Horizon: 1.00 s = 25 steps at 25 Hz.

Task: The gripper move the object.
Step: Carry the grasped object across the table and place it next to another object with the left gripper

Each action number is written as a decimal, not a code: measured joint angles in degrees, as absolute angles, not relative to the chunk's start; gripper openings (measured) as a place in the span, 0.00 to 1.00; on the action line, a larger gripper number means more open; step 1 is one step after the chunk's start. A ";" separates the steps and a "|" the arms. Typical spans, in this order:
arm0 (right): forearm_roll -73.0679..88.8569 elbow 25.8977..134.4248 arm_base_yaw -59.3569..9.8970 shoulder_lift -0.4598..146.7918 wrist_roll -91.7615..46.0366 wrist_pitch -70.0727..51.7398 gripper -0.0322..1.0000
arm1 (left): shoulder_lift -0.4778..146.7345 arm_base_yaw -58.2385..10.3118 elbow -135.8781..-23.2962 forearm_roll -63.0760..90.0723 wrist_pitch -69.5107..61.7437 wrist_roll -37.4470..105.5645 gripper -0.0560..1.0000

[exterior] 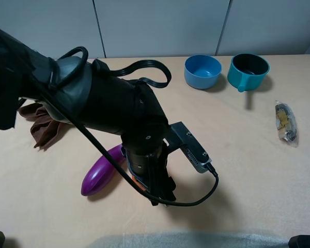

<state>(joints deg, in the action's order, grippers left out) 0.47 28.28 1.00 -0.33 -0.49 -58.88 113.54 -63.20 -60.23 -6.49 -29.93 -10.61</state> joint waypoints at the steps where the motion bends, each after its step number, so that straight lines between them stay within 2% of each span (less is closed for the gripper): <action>1: 0.47 28.28 1.00 -0.33 -0.49 -58.88 0.70 | 113.54 -63.20 -59.76 -6.52 -29.19 -10.56 0.75; 25: 0.47 28.28 1.00 -0.33 -0.49 -58.88 0.70 | 113.54 -63.20 -59.03 -7.61 -27.77 -10.55 0.76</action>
<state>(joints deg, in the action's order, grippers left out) 0.47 28.28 1.00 -0.33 -0.49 -58.88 113.54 -63.20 -59.03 -7.61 -27.77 -10.55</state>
